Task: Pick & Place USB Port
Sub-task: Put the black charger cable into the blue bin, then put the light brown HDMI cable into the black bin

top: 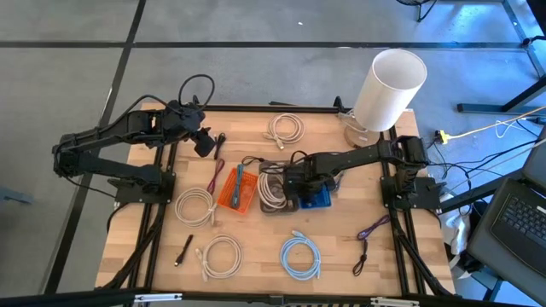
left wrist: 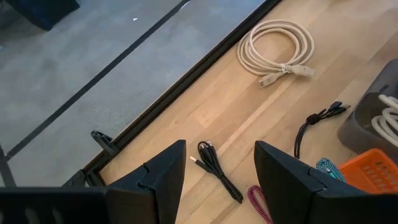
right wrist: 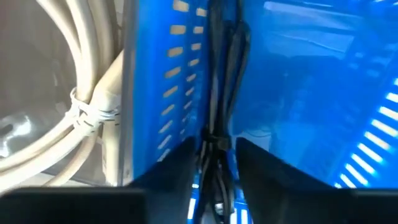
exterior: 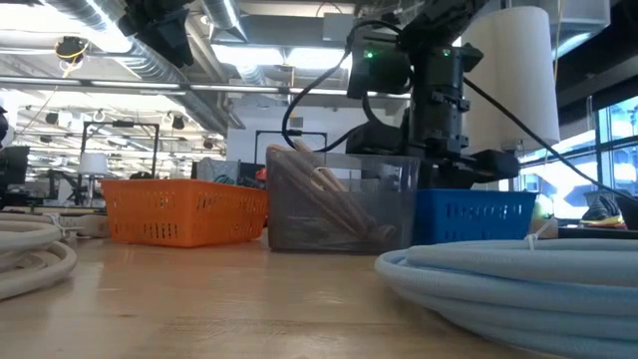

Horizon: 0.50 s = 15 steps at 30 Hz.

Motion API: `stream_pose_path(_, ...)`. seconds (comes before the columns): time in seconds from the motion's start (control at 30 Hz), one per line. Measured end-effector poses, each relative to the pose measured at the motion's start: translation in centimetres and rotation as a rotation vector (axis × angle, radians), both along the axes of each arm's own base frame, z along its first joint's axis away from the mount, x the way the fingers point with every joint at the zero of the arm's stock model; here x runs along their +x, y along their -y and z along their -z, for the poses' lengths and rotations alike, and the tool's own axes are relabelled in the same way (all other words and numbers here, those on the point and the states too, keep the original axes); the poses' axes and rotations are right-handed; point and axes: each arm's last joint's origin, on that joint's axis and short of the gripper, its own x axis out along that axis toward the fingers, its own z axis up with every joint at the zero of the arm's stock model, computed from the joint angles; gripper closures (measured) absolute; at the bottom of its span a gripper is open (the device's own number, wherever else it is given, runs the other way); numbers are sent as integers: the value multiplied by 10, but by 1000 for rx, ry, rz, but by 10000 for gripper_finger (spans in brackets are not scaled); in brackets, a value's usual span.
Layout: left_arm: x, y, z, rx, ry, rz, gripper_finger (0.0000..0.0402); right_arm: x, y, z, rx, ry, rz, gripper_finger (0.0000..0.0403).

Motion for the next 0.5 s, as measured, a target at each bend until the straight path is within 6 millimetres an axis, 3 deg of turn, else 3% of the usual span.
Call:
stream_pose_path(0.23, 0, 0, 0, 0, 0, 0, 217, 5, -8, -12, -49, 9, -15, 201)
stream_pose_path(0.37, 0, 0, 0, 0, 0, 0, 217, 9, -17, -31, -104, -3, -33, 194)
stream_pose_path(0.5, 0, 0, 0, 0, 0, 0, 217, 14, -24, -64, -194, -21, -55, 200)
